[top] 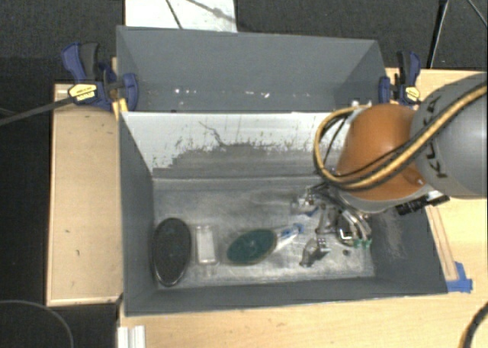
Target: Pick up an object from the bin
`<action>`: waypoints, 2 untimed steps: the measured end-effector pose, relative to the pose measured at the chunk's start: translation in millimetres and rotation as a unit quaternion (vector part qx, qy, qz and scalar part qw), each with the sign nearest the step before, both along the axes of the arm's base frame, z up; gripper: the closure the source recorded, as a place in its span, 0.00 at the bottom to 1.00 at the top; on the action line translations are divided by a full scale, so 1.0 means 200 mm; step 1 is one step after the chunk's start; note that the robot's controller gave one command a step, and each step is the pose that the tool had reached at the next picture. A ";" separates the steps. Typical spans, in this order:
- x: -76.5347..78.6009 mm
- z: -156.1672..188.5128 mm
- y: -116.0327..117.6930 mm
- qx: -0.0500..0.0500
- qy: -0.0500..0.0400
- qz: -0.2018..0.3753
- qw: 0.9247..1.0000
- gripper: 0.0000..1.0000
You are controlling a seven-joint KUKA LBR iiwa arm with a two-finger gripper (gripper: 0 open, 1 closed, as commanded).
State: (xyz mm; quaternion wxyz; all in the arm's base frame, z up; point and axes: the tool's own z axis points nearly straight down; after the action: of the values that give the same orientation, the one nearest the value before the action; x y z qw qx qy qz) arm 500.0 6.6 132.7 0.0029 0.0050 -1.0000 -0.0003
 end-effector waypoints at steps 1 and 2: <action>0.05 -0.21 0.11 0.000 -0.001 0.060 0.998 0.00; 0.05 -0.21 0.11 0.000 -0.003 0.058 0.998 1.00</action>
Offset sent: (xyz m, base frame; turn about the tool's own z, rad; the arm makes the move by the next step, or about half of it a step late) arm 0.0105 0.0215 -0.0414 -0.1194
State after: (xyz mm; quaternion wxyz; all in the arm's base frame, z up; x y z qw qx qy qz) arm 510.9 28.0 91.5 0.0001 0.0635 -0.9980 -0.0001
